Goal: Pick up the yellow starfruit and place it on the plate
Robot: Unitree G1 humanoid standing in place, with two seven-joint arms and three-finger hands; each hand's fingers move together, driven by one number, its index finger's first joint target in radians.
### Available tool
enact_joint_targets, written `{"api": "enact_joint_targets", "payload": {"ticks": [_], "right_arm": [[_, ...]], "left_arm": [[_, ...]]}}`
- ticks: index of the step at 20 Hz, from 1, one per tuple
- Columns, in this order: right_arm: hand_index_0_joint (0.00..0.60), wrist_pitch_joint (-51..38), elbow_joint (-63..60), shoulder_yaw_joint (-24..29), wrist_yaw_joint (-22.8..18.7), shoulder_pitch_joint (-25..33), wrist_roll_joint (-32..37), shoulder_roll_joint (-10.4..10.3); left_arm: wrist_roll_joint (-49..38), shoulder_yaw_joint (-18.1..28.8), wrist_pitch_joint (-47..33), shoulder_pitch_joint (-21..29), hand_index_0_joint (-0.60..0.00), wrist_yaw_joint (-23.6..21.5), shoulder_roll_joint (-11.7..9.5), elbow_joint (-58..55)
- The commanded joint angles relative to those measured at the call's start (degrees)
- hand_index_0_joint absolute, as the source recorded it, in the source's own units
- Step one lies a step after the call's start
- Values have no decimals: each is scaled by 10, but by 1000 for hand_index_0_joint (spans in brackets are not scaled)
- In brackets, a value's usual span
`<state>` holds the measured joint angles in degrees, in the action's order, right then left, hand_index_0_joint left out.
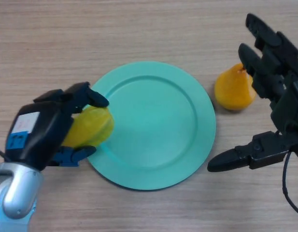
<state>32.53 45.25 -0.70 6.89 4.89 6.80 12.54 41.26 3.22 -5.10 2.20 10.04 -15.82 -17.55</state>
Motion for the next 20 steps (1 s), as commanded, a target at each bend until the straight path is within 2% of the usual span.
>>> {"api": "enact_joint_targets", "payload": {"ticks": [1,2,3,4,5,6,7,8,9,10,14,17,20], "right_arm": [[0,-73,34,28,-6,13,5,12],[0,-71,35,30,-6,15,3,13],[0,-73,36,32,-6,15,-3,14],[0,-74,37,34,-6,15,-3,14],[0,-71,40,34,-2,14,-7,16],[0,-70,41,34,-1,13,-8,16],[0,-68,42,34,1,10,-8,16],[0,-64,45,35,3,8,-8,16],[0,-53,50,40,6,6,-6,17],[0,-49,53,42,8,4,-6,18],[0,-57,54,46,2,-1,-2,16],[0,-57,52,42,-3,0,-6,18],[0,-43,57,45,3,3,-10,18]], "left_arm": [[-29,4,-7,43,-600,-45,-10,-24],[-31,0,-12,51,-600,-49,-10,-17],[-103,-4,14,57,-600,-47,5,-25],[-131,-8,25,56,-600,-42,8,-30],[-146,-13,44,59,-550,-33,8,-34],[-148,-14,49,59,-449,-30,8,-35],[-147,-19,58,61,-299,-25,8,-33],[-144,-23,64,63,-199,-21,9,-30],[-137,-34,84,68,-58,-15,14,-28],[-131,-40,94,70,0,-12,16,-28],[-122,-38,111,74,0,-16,20,-35],[-195,-8,120,94,0,-44,14,-69],[-276,11,120,96,0,-49,9,-102]]}}
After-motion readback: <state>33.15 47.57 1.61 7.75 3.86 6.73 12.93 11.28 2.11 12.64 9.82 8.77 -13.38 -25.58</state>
